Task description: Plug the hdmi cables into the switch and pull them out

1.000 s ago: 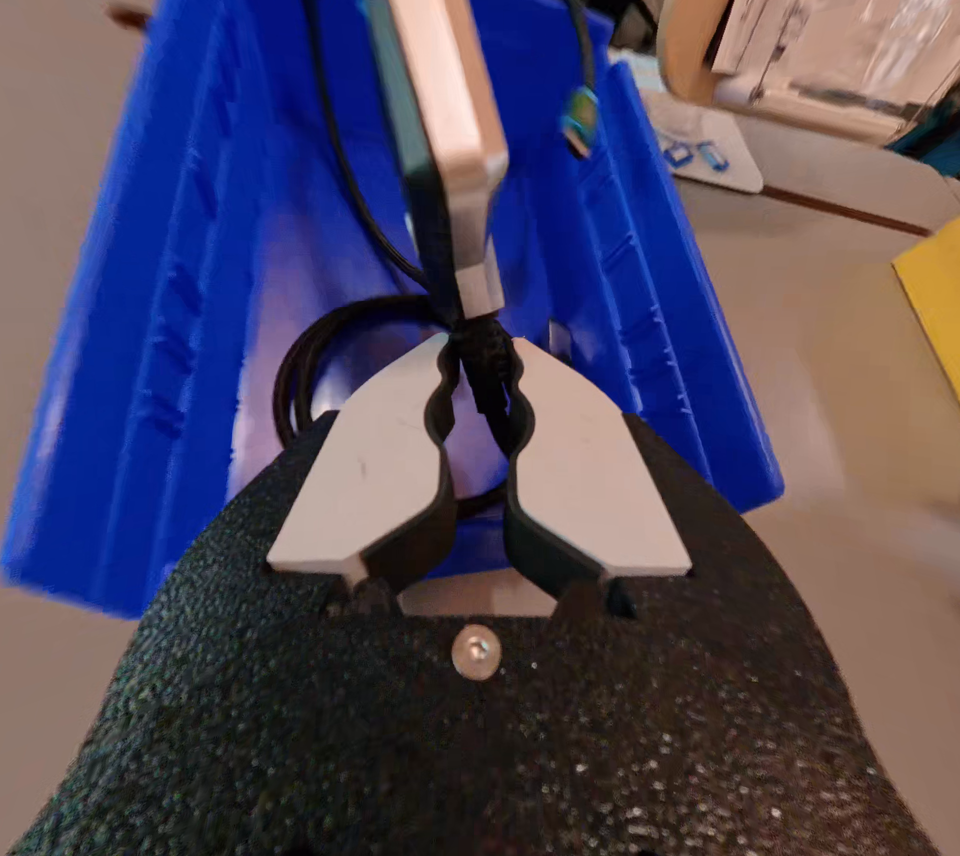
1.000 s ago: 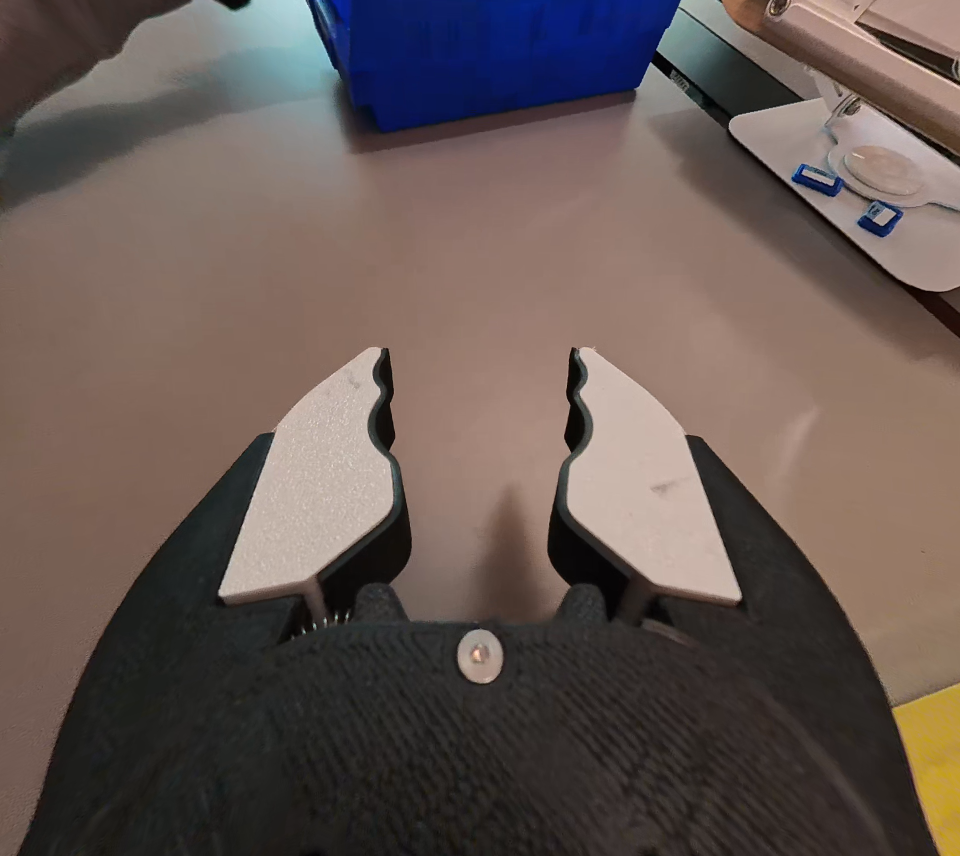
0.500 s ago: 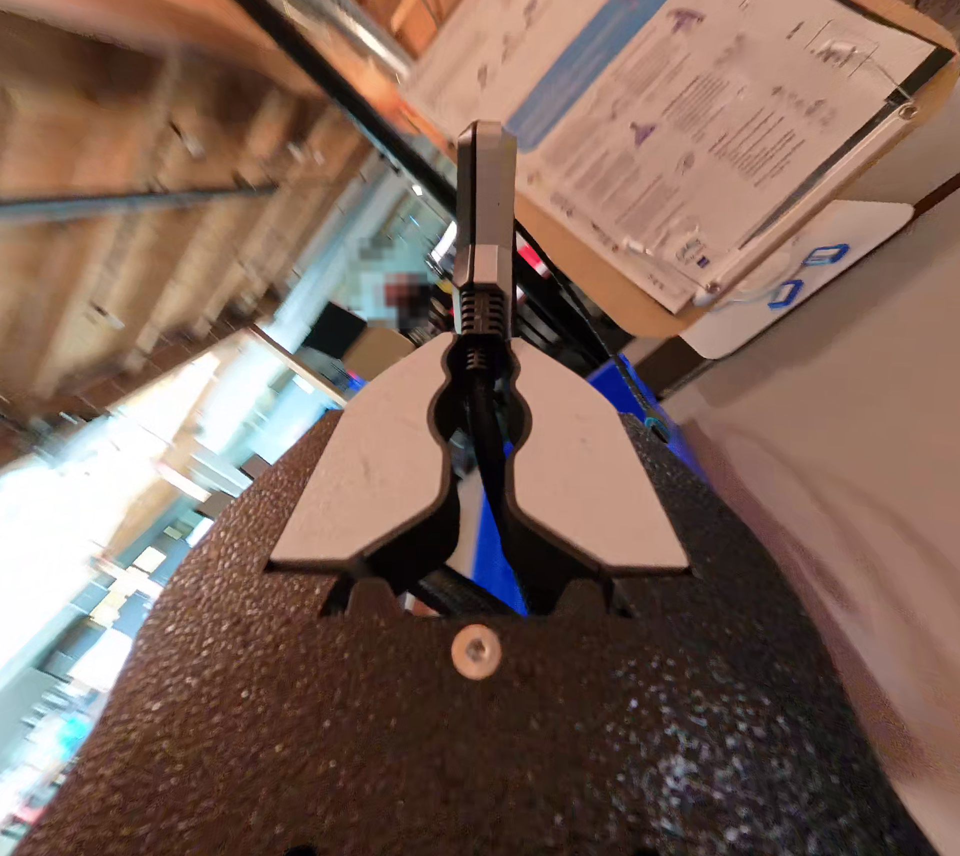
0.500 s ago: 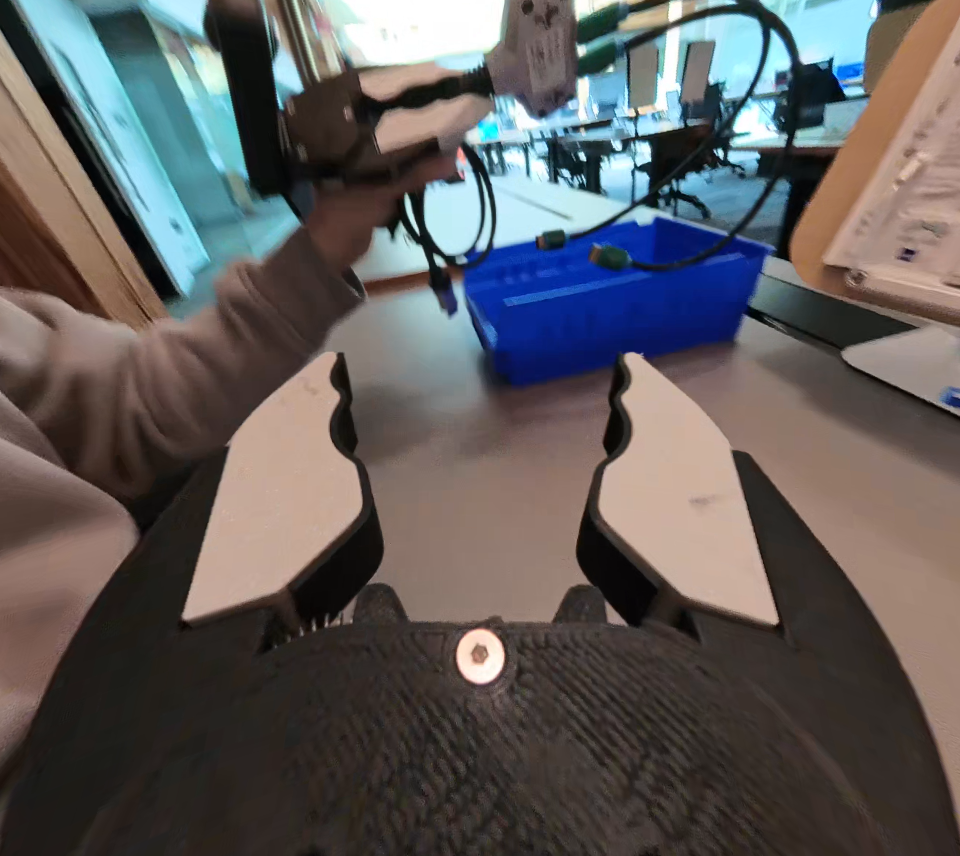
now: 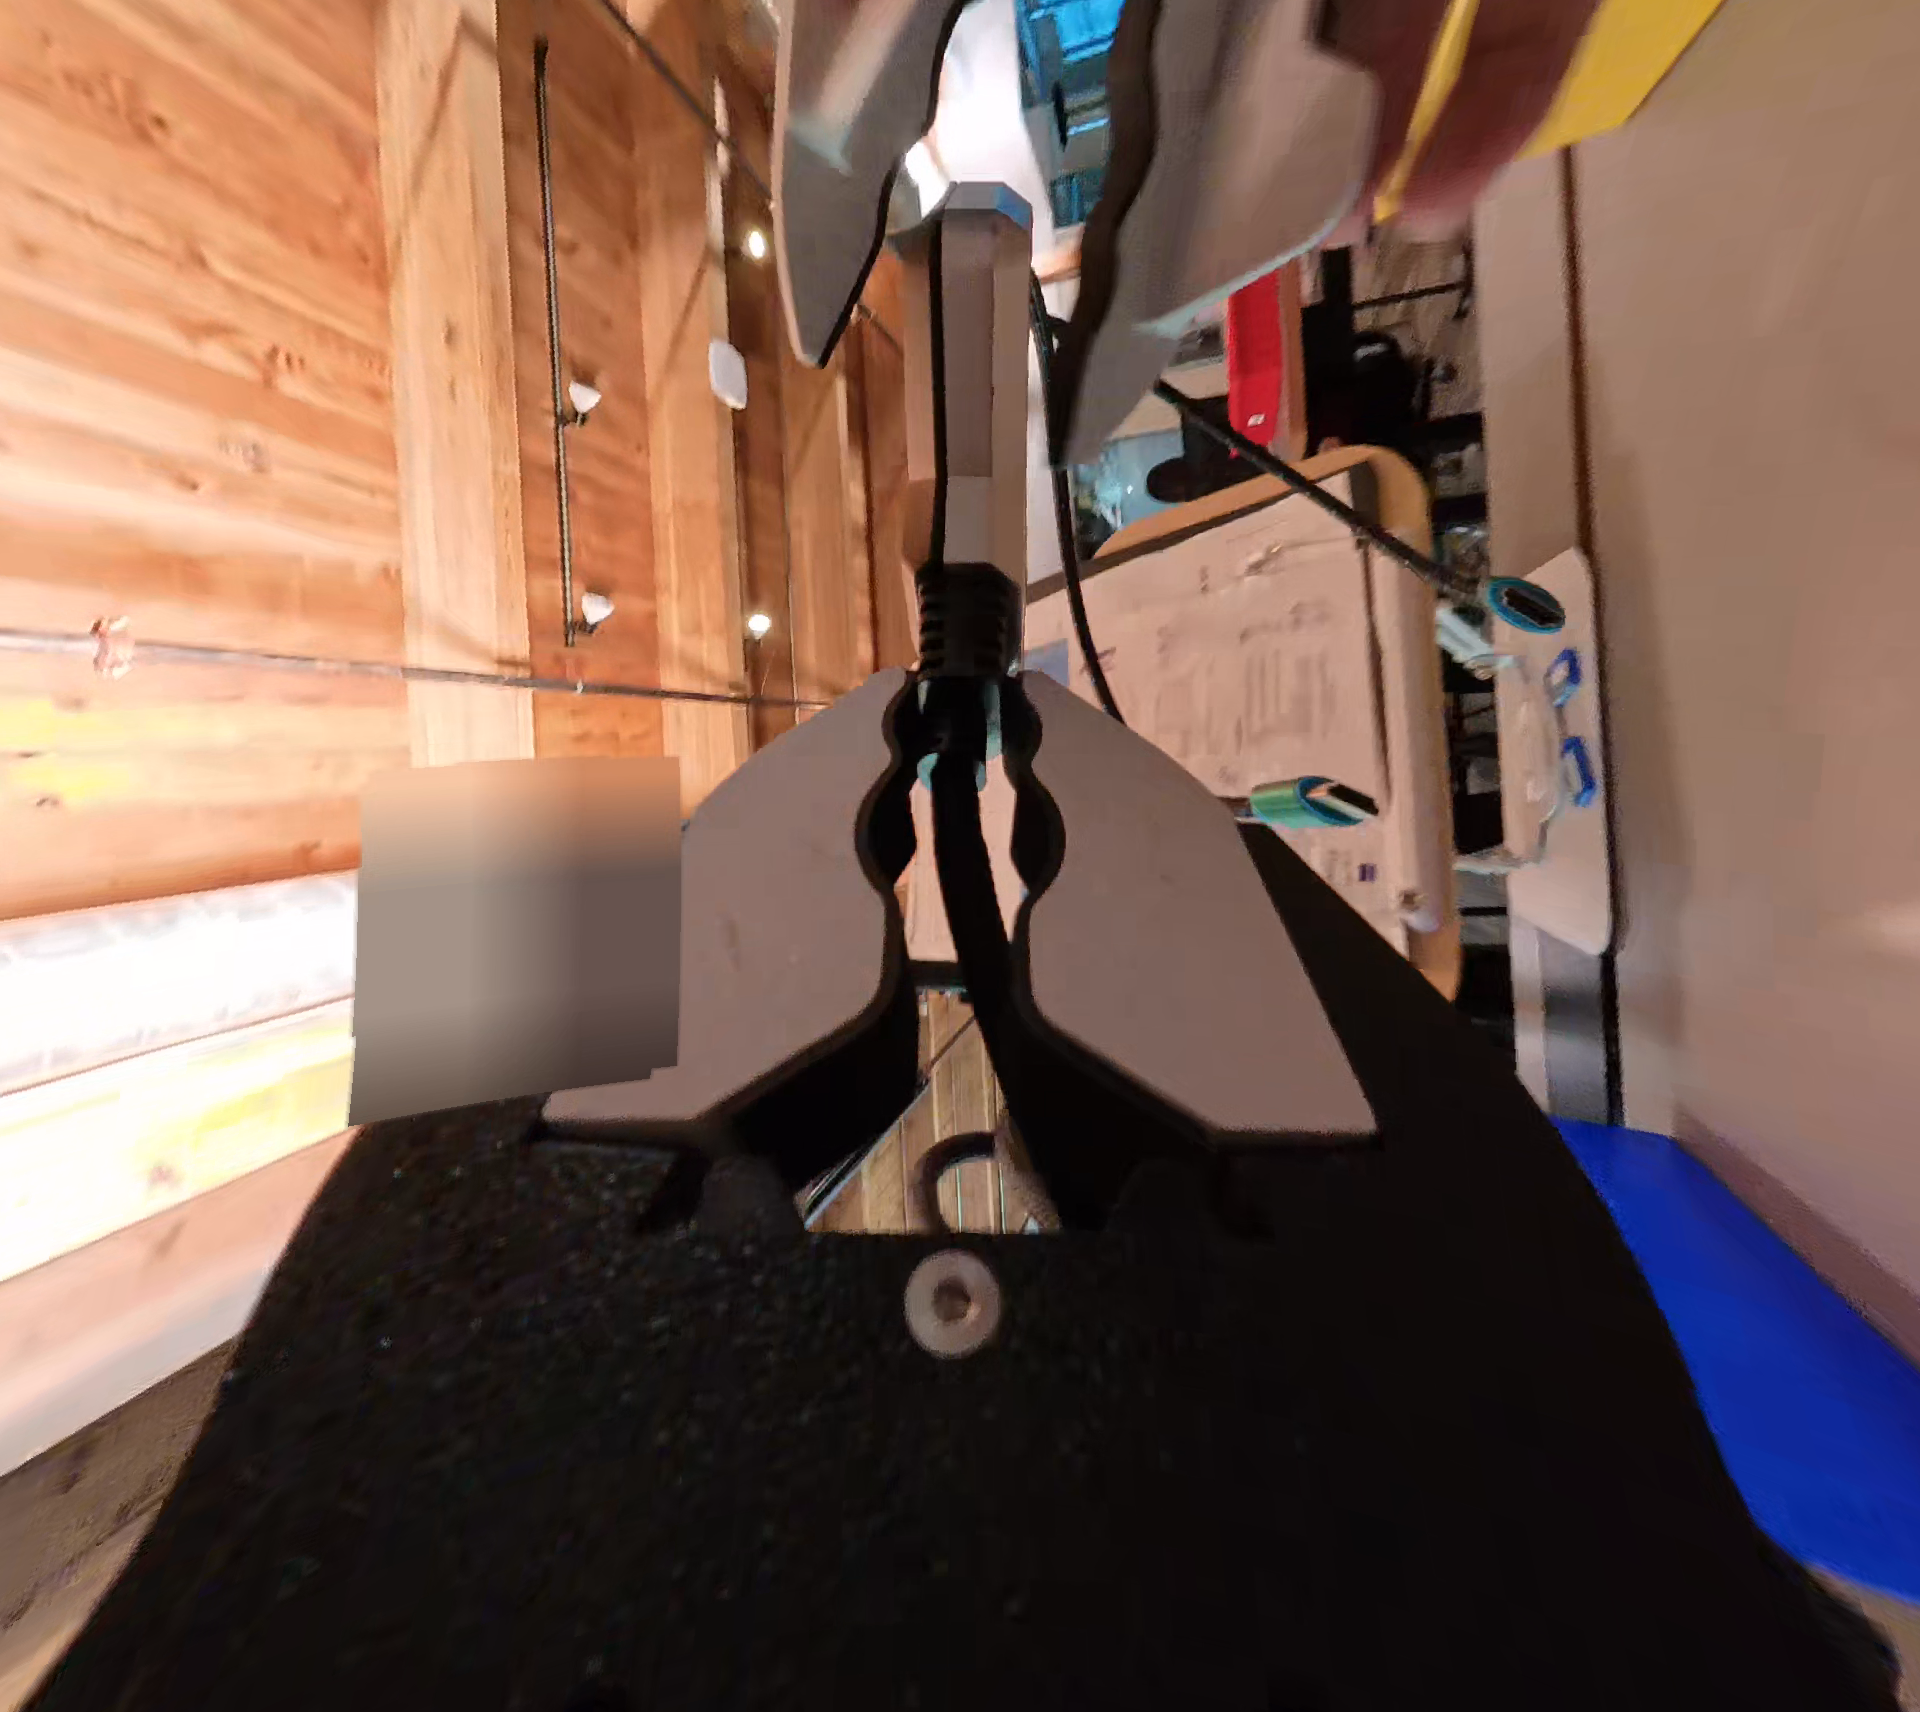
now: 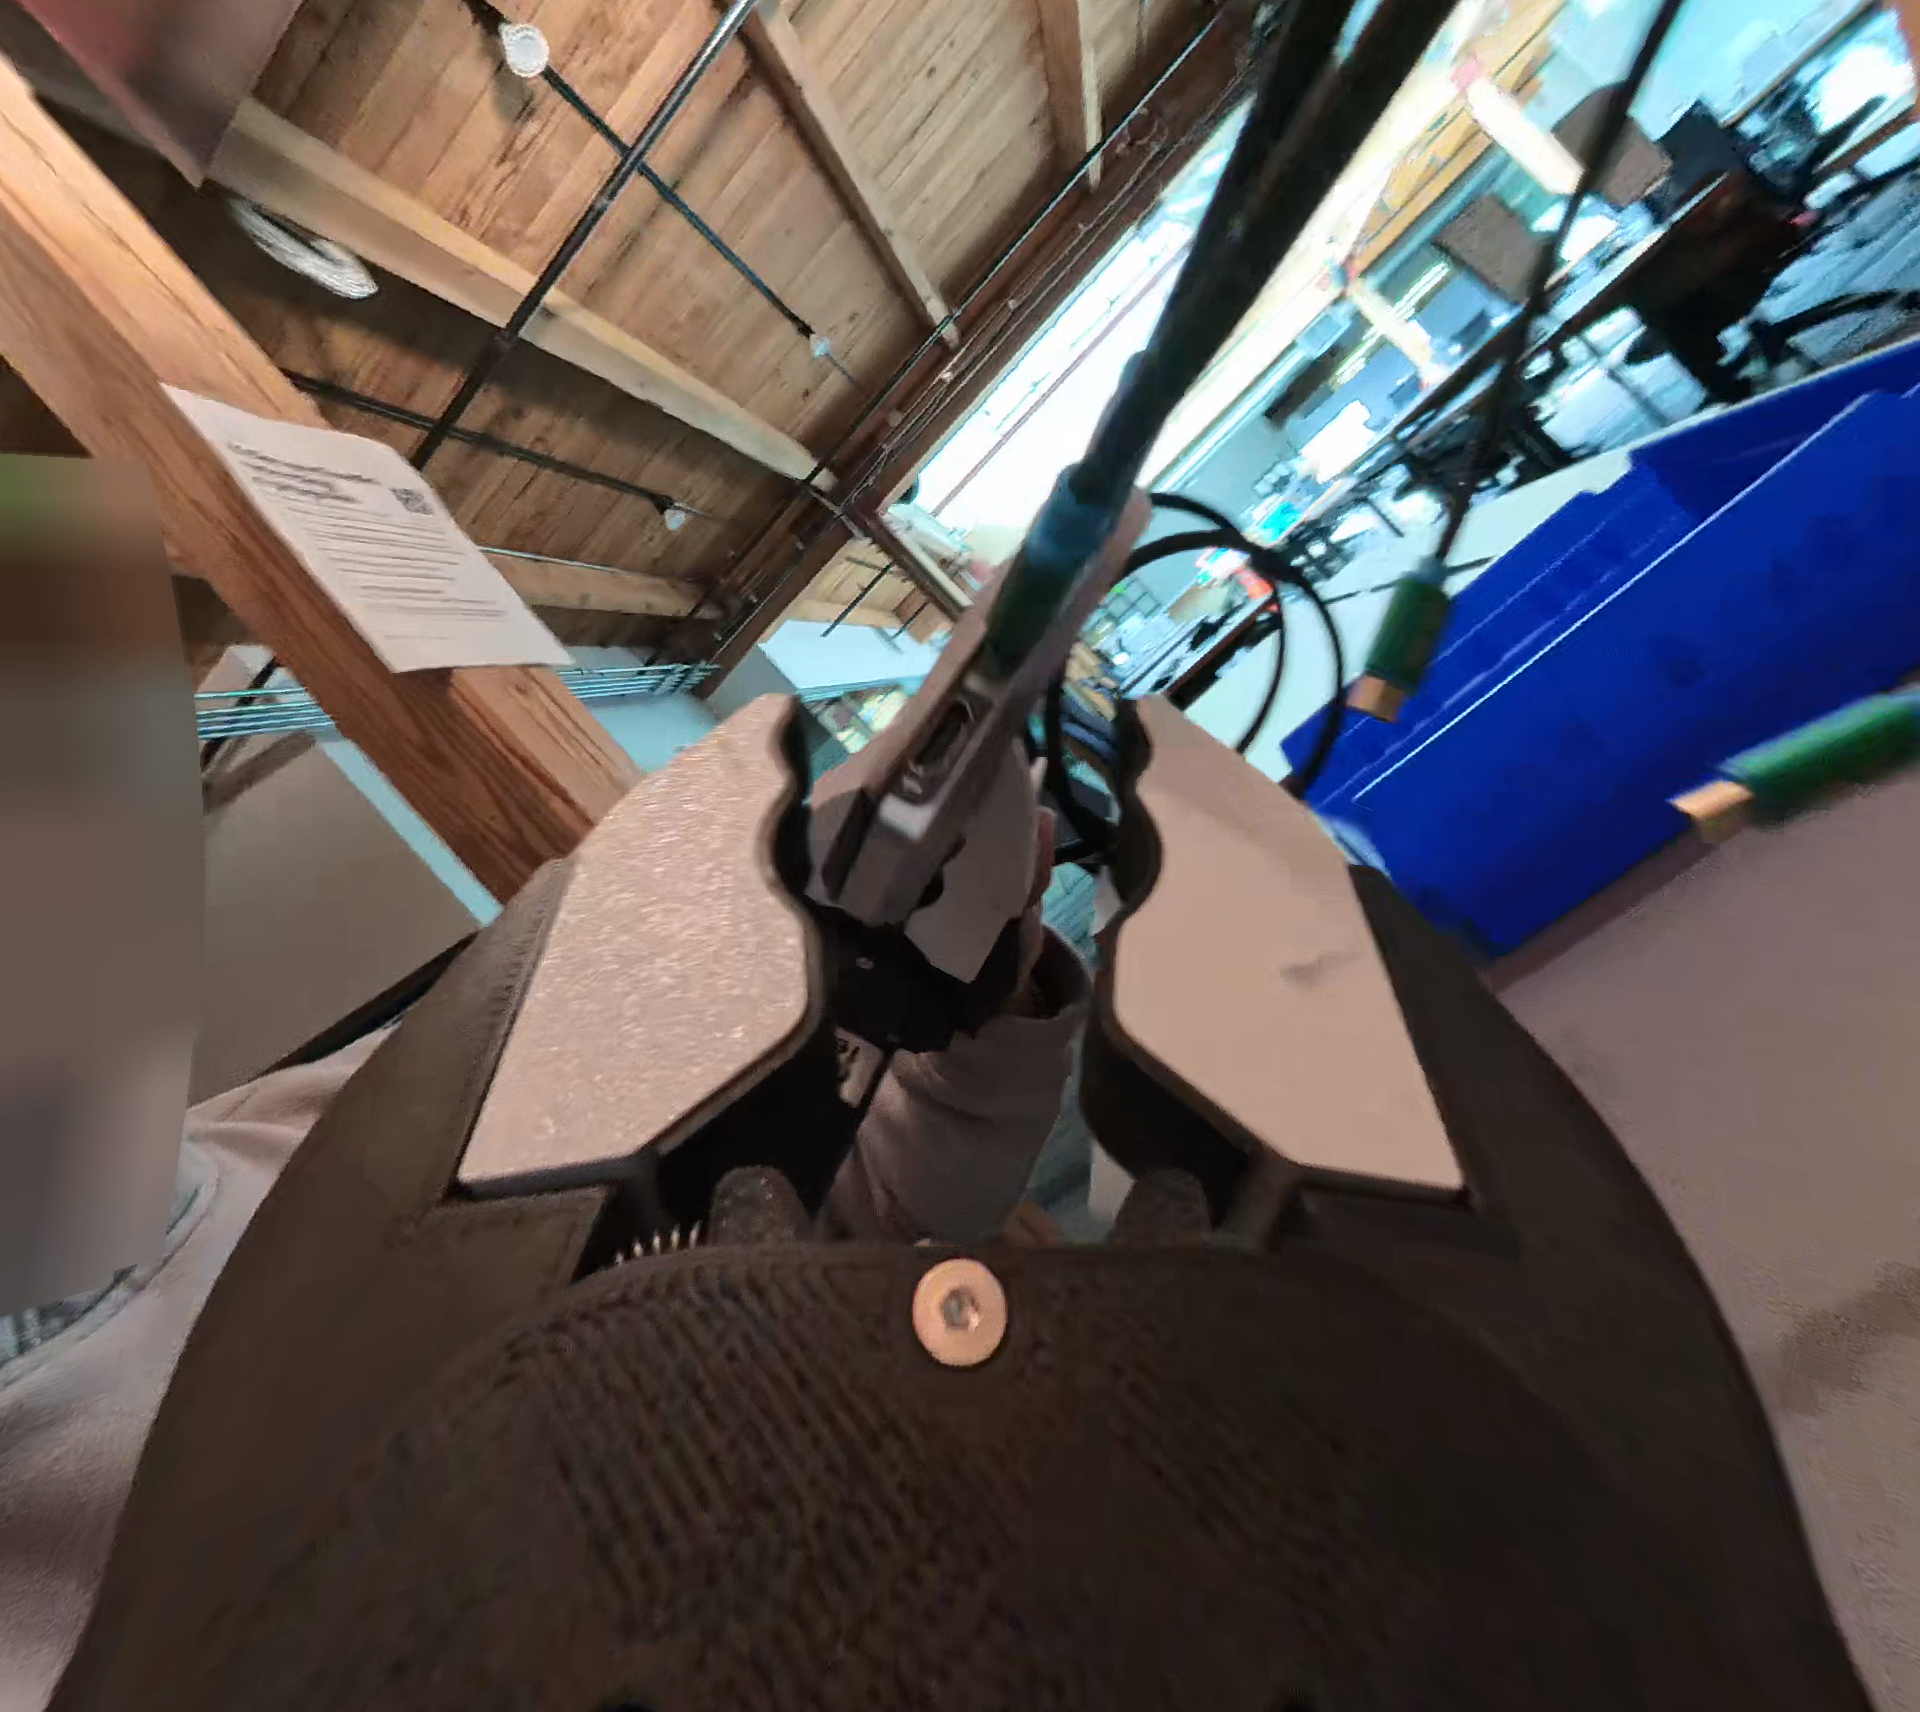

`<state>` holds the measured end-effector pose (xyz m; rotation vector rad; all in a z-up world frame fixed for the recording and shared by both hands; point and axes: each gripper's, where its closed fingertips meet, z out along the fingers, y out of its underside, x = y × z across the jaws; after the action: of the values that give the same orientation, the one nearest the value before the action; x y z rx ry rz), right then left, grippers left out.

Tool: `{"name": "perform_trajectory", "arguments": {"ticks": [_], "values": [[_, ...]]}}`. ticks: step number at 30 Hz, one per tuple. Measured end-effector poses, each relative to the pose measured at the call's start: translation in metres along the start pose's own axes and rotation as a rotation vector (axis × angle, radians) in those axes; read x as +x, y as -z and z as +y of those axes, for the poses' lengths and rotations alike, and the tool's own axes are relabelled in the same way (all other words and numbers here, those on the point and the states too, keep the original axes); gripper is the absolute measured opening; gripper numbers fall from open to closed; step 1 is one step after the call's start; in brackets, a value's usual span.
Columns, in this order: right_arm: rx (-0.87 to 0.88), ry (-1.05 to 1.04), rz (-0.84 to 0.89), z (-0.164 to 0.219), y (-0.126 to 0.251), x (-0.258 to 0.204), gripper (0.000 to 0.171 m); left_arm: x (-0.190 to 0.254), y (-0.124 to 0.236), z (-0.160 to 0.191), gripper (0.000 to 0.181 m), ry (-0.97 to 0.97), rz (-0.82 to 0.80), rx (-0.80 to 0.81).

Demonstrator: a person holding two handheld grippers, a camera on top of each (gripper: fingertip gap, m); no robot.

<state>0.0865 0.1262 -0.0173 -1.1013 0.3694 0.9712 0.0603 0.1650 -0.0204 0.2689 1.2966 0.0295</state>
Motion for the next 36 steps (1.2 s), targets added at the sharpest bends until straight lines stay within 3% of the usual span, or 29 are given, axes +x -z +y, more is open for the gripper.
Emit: {"name": "perform_trajectory", "arguments": {"ticks": [3, 6, 8, 10, 12, 13, 15, 19, 22, 25, 36], "values": [[-0.042, -0.069, -0.034, 0.014, 0.007, 0.007, 0.037, 0.016, 0.0, -0.009, 0.014, 0.006, 0.02, 0.029], [-0.109, 0.008, 0.009, 0.028, 0.016, 0.023, 0.031, 0.03, -0.001, -0.009, 0.014, 0.024, 0.041, 0.062], [-0.104, 0.031, 0.059, 0.031, 0.018, 0.032, 0.03, 0.042, -0.003, -0.005, 0.015, 0.14, 0.087, 0.067], [-0.064, 0.052, 0.083, 0.029, 0.018, 0.039, 0.029, 0.053, -0.006, 0.005, 0.02, 0.295, 0.159, 0.028], [0.024, 0.038, 0.082, 0.018, 0.02, 0.041, 0.025, 0.063, -0.007, 0.017, 0.043, 0.488, 0.263, -0.054], [0.057, 0.047, 0.09, 0.014, 0.021, 0.043, 0.024, 0.067, -0.005, 0.019, 0.045, 0.608, 0.316, -0.07], [0.104, 0.09, 0.127, 0.006, 0.025, 0.047, 0.023, 0.066, 0.001, 0.011, 0.055, 0.878, 0.387, -0.033], [0.174, 0.094, 0.104, 0.002, 0.026, 0.043, 0.025, 0.049, 0.004, -0.001, 0.053, 1.344, 0.367, 0.116], [0.212, 0.019, 0.07, 0.004, 0.022, 0.039, 0.022, 0.053, -0.002, 0.005, 0.045, 1.401, 0.281, 0.181], [0.225, -0.096, 0.035, 0.016, 0.018, 0.037, 0.022, 0.046, 0.002, -0.003, 0.035, 1.458, 0.237, 0.347], [0.225, -0.245, 0.052, 0.041, 0.014, 0.046, 0.022, 0.055, 0.02, -0.011, 0.022, 1.522, 0.353, 0.558]]}}
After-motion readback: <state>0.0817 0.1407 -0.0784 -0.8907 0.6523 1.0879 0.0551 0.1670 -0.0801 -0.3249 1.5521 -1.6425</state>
